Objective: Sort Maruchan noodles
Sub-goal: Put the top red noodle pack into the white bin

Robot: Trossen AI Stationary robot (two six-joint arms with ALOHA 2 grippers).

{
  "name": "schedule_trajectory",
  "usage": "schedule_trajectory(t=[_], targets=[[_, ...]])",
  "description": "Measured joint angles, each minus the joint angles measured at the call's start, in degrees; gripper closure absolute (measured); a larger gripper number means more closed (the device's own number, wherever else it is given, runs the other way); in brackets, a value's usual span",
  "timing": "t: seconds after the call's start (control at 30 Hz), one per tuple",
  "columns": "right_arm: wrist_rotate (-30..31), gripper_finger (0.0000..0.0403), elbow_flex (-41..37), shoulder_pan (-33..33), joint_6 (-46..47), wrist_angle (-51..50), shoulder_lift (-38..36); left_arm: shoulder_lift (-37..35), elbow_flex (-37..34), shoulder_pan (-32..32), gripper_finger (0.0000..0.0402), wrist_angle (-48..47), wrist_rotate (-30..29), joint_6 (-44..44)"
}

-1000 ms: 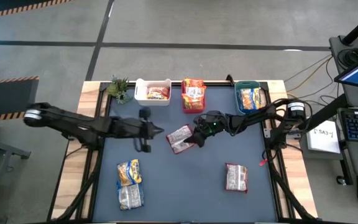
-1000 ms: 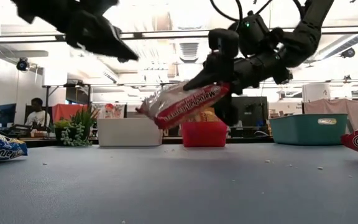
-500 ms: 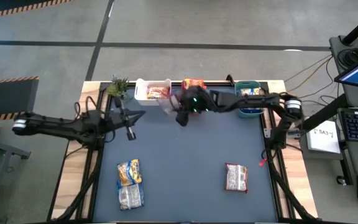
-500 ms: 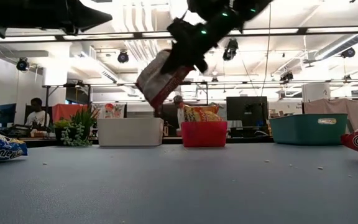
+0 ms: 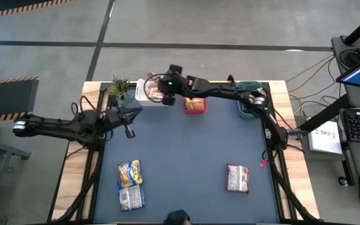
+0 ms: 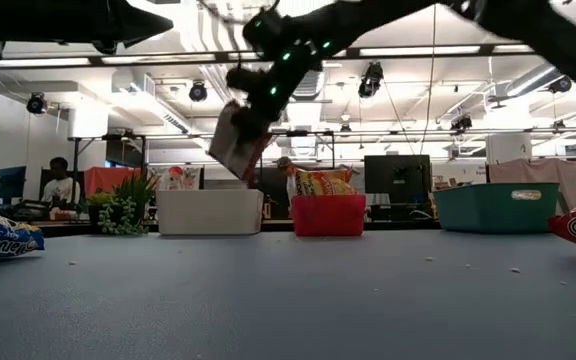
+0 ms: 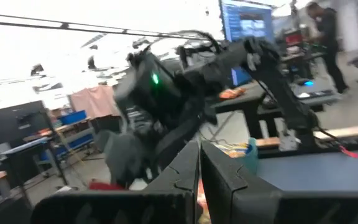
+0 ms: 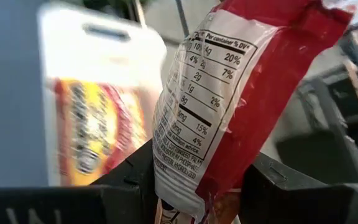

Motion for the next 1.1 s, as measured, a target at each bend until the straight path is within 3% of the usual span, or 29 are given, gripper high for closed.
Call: schedule_trajectory(t=[0.13, 0.37, 0.53, 0.87, 1.1], targets=[[4.47, 0.026, 8.28, -0.3, -2.83, -5.5, 6.7, -2.08, 0.02, 0.0, 0.0402, 0.0, -1.81, -0.02], [6.1, 0.026, 17.57, -0.31, -3.85, -10.57, 13.46, -3.75, 0.02, 0.0, 0.0402, -1.14, -1.81, -0.42], [6.07, 0.0256, 18.23, -0.35, -4.73, -11.46, 14.83, -3.69, 0.02, 0.0, 0.0402, -1.29, -1.79, -0.46], [5.37, 0.0188, 18.22, 0.03, -1.74, -14.49, 14.8, -3.73, 0.04, 0.0, 0.0402, -1.35, -1.77, -0.28], [5.07, 0.0173, 18.2, 2.46, -2.32, -16.75, 14.28, -3.71, 0.07, 0.0, 0.0402, -1.37, -1.76, -0.28]])
